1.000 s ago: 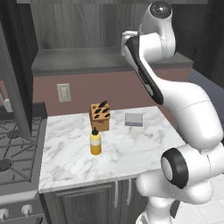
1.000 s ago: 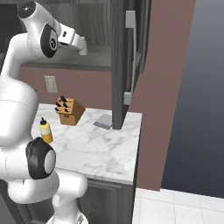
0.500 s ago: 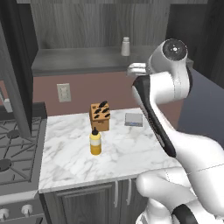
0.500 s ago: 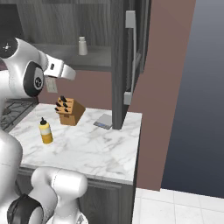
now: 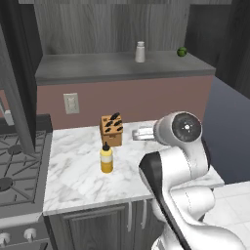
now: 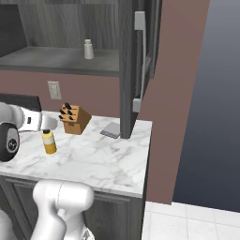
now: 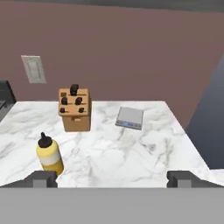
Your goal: Pick the shaker and mustard from the counter and place them in the cabinet.
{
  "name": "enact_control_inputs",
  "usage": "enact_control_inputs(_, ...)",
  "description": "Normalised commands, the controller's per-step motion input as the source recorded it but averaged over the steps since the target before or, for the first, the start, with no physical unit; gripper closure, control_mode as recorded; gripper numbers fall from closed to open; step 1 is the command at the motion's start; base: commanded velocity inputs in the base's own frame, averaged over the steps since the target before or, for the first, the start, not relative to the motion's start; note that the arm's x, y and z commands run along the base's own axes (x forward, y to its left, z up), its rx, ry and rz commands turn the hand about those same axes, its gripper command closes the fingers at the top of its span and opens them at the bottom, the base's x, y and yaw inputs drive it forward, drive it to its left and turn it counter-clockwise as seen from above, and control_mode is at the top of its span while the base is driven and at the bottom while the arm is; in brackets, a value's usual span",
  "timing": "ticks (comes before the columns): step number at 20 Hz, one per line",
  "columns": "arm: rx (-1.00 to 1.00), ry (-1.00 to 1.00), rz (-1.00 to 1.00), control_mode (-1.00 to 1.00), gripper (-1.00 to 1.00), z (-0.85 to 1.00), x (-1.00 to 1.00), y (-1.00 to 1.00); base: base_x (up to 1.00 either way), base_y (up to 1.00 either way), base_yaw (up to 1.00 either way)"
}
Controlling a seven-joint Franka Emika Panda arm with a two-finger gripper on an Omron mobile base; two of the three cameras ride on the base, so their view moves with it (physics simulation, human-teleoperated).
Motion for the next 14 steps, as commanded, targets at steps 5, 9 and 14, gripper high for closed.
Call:
enact_control_inputs(5,0.01,0.00,0.02,-1.00,-1.00,-0.95,-0.24,0.68,0.00,0.00,0.00)
enact_control_inputs(9,0.06,0.07,0.00,-1.00,-1.00,-0.69,0.14,0.60,0.00,0.00,0.00)
enact_control_inputs(14,0.05,0.09,0.00,-1.00,-1.00,-0.76,0.37,0.38,0.00,0.00,0.00)
